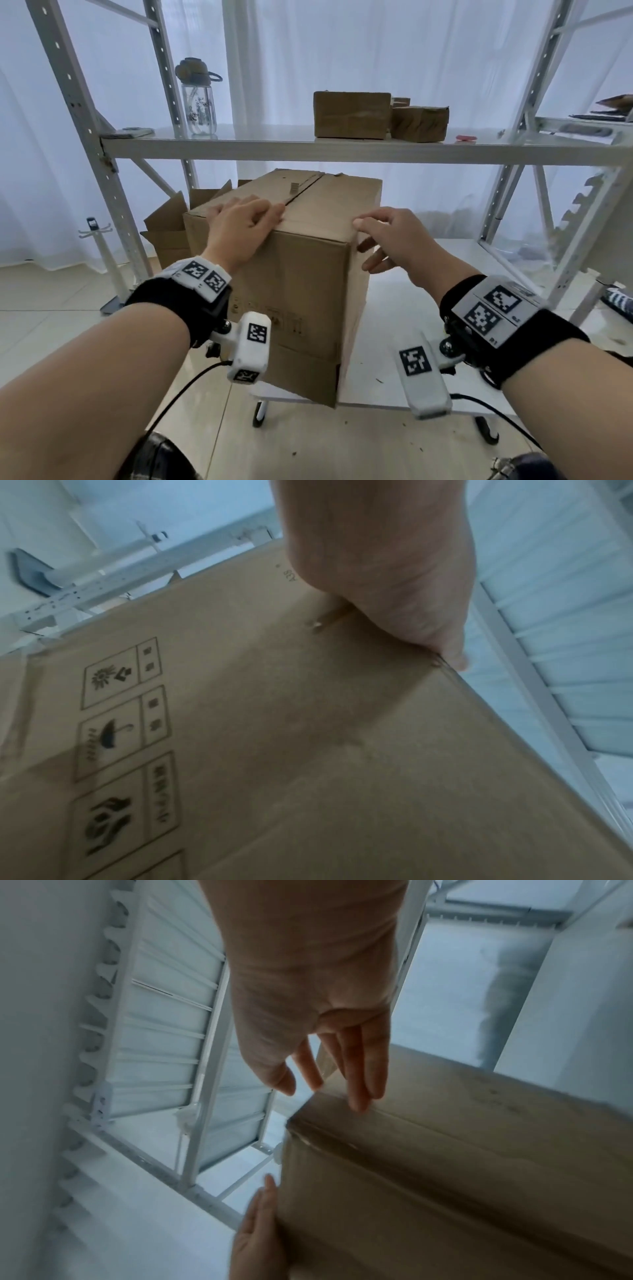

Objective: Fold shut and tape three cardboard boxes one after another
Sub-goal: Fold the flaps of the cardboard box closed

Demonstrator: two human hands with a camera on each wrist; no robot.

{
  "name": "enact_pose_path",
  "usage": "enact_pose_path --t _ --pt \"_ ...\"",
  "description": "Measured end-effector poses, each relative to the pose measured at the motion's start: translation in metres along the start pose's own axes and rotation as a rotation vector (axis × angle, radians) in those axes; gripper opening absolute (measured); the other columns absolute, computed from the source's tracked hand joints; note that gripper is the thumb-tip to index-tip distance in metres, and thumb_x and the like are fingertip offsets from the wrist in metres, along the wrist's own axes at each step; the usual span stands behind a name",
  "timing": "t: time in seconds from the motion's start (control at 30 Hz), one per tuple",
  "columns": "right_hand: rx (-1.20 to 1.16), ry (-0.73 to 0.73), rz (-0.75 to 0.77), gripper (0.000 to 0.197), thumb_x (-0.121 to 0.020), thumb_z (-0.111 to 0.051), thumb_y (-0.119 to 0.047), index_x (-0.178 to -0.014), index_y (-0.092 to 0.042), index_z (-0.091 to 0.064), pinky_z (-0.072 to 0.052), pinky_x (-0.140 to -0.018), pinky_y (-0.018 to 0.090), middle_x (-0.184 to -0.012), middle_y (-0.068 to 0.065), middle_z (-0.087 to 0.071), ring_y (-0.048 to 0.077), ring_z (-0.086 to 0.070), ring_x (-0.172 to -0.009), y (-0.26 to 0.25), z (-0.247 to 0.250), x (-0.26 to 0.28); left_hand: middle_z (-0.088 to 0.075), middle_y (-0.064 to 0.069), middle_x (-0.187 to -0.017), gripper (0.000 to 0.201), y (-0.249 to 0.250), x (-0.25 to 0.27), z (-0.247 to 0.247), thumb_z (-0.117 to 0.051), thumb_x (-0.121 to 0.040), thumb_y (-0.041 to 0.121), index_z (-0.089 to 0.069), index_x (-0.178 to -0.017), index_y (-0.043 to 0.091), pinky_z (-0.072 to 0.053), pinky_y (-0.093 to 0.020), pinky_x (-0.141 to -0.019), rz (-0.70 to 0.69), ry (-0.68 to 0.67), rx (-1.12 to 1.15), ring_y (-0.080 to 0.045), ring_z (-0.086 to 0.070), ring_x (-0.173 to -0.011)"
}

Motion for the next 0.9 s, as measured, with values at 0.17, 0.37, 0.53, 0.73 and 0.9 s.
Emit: enact_pose_path --t 0.17,0.37,0.53,0.73,0.9 --pt "0.058 0.045 0.025 0.019 -0.094 -0.058 -0.027 -0.108 -0.016 -0.061 -0.057 -0.054 0.029 -0.08 0.01 -0.064 0.017 -0.063 -0.056 0.0 -0.003 -0.012 -0.058 0.01 -0.113 0.023 -0.011 -0.004 -0.004 -0.047 -0.091 0.05 -0.055 -0.077 0.034 -0.015 -0.055 -0.11 0.151 -0.045 -0.004 -0.021 -0.045 -0.117" --pt "-0.23 -0.005 -0.303 0.064 -0.089 -0.06 -0.045 -0.143 -0.026 -0.03 -0.06 -0.07 0.046 -0.127 0.01 -0.045 0.03 -0.056 -0.105 0.029 -0.023 -0.016 -0.037 -0.002 -0.145 0.034 -0.017 -0.005 -0.013 -0.04 -0.092 0.043 -0.049 -0.124 0.043 0.008 -0.067 -0.11 0.275 -0.074 -0.016 -0.029 -0.011 -0.143" --pt "-0.135 -0.112 -0.25 0.088 -0.085 -0.067 -0.044 -0.147 -0.04 -0.004 -0.058 -0.054 0.037 -0.131 0.016 -0.042 0.037 -0.065 -0.086 0.009 -0.045 -0.027 -0.05 0.007 -0.132 0.042 -0.041 -0.009 0.0 -0.034 -0.089 0.04 -0.064 -0.119 0.039 -0.004 -0.057 -0.114 0.254 -0.085 0.059 -0.021 -0.028 -0.134" --pt "0.171 -0.137 -0.147 0.079 -0.092 -0.057 -0.046 -0.151 -0.023 -0.01 -0.054 -0.052 0.027 -0.105 0.017 -0.065 0.021 -0.068 -0.059 -0.014 -0.077 -0.052 -0.062 0.002 -0.118 0.032 -0.083 -0.023 0.029 -0.045 -0.091 0.01 -0.072 -0.102 0.021 -0.03 -0.031 -0.109 0.298 0.009 0.384 -0.014 -0.048 -0.119" --pt "0.428 0.28 0.029 0.051 -0.089 -0.056 -0.033 -0.134 -0.013 -0.044 -0.037 -0.101 0.039 -0.135 0.012 -0.045 0.028 -0.043 -0.122 -0.013 -0.049 -0.104 -0.062 -0.001 -0.117 0.031 -0.082 -0.034 0.019 -0.047 -0.088 0.007 -0.072 -0.096 0.022 -0.031 -0.033 -0.111 0.332 -0.004 0.46 -0.014 -0.048 -0.12"
Point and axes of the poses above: each hand's wrist, its own x-axis away from the middle knuckle, its own z-axis out of the back of the hand, y = z × x, the point moved 5 cm from there along -x, towards the middle knuckle
